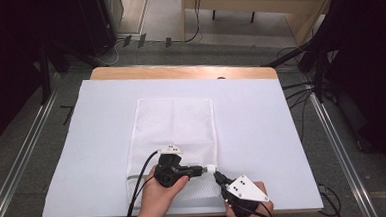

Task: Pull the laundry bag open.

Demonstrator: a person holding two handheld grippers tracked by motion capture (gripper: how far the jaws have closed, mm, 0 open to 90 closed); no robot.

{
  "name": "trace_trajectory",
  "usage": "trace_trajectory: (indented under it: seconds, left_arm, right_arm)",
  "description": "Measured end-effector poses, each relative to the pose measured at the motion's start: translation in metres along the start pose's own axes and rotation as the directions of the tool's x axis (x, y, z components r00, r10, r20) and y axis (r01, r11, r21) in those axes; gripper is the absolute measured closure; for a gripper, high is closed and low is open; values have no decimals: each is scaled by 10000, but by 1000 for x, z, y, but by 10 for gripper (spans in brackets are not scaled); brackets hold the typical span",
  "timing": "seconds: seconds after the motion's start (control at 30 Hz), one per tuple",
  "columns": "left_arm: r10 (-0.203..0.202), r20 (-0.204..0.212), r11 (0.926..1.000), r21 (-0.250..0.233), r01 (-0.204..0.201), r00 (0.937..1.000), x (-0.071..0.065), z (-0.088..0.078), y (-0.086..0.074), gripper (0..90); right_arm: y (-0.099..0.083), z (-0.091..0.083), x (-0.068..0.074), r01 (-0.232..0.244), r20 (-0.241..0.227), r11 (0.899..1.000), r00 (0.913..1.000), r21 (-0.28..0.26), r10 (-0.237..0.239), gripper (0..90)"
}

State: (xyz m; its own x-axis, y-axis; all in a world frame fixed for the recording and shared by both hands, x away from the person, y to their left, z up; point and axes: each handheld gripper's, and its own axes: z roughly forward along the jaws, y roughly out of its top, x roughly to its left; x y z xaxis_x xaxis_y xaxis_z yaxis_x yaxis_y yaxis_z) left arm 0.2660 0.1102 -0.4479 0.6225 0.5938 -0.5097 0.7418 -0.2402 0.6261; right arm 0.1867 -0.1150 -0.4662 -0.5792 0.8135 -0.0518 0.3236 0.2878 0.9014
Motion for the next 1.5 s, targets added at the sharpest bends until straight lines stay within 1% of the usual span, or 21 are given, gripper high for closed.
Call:
trace_trajectory:
  seconds: [0.1, 0.17, 0.27, 0.37, 0.5, 0.63, 0.73, 0.77, 0.8, 0.83, 0.9, 1.0, 1.07, 1.13, 1.17, 1.27, 1.37, 1.4, 1.43, 1.47, 1.5]
  left_arm:
    - [-24, 41, 10000, 57, 24, 10000, 4, -2, -2, 881]
    - [172, -198, 9998, 123, -170, 9997, 4, -4, -4, 881]
    - [197, -321, 9997, 166, -192, 9993, 6, -6, -6, 881]
    - [267, -716, 9995, 157, -257, 9971, 10, -9, -8, 881]
    - [155, -1231, 9999, -16, -158, 9923, 17, -20, -13, 881]
    - [-34, -1541, 9998, -177, 6, 9881, 26, -32, -19, 880]
    - [-173, -1697, 9997, -213, 138, 9853, 36, -42, -23, 880]
    - [-176, -1818, 9997, -188, 144, 9832, 39, -46, -25, 880]
    - [-177, -2143, 9997, -202, 137, 9766, 42, -50, -26, 880]
    - [-178, -2296, 9996, -250, 124, 9731, 46, -56, -27, 880]
    - [-508, -2367, 9980, -489, 403, 9703, 56, -71, -31, 880]
    - [-902, -2598, 9942, -804, 716, 9614, 68, -88, -38, 880]
    - [-1058, -2749, 9922, -924, 833, 9556, 76, -98, -44, 881]
    - [-1070, -2902, 9920, -958, 823, 9510, 83, -108, -50, 880]
    - [-1133, -2864, 9911, -1003, 878, 9514, 85, -110, -52, 880]
    - [-1181, -2865, 9905, -1023, 922, 9508, 87, -118, -58, 880]
    - [-1254, -2963, 9886, -1172, 943, 9468, 85, -123, -61, 880]
    - [-1293, -2918, 9876, -1241, 965, 9477, 85, -126, -62, 880]
    - [-1293, -2762, 9862, -1361, 944, 9524, 85, -128, -63, 879]
    - [-1132, -2552, 9869, -1405, 790, 9602, 85, -130, -64, 879]
    - [-1057, -2295, 9851, -1569, 704, 9675, 85, -133, -65, 876]
  right_arm:
    - [1, -1, -1, -19, -41, 10000, 10000, 7, 19, 900]
    - [1, -1, -1, -44, -82, 10000, 10000, 37, 44, 900]
    - [1, -1, 0, -4, -40, 10000, 10000, 9, 4, 900]
    - [2, -2, 1, 84, 47, 10000, 10000, -51, -83, 900]
    - [4, -6, -3, -59, 175, 9999, 9998, -126, 61, 900]
    - [5, -9, -6, -173, 289, 9996, 9994, -243, 180, 900]
    - [6, -11, -5, -121, 302, 9995, 9995, -290, 129, 900]
    - [6, -11, -5, -54, 382, 9995, 9992, -322, 66, 900]
    - [7, -12, -3, 7, 570, 9996, 9984, -288, 10, 900]
    - [8, -12, -3, 66, 831, 9995, 9965, -310, -40, 900]
    - [9, -15, -7, -14, 1009, 9990, 9949, -437, 58, 900]
    - [10, -20, -14, -224, 1167, 9980, 9927, -594, 292, 900]
    - [10, -21, -18, -302, 1218, 9975, 9918, -640, 379, 900]
    - [10, -22, -20, -295, 1347, 9974, 9902, -655, 381, 900]
    - [11, -22, -19, -248, 1507, 9977, 9880, -634, 342, 900]
    - [11, -21, -18, -175, 1578, 9983, 9871, -558, 262, 900]
    - [11, -19, -16, -198, 1470, 9984, 9888, -531, 275, 900]
    - [11, -19, -15, -212, 1429, 9985, 9893, -514, 284, 900]
    - [11, -19, -14, -169, 1402, 9984, 9898, -547, 245, 900]
    - [11, -19, -13, -150, 1415, 9982, 9897, -581, 231, 900]
    - [11, -20, -13, -168, 1351, 9979, 9905, -625, 251, 900]
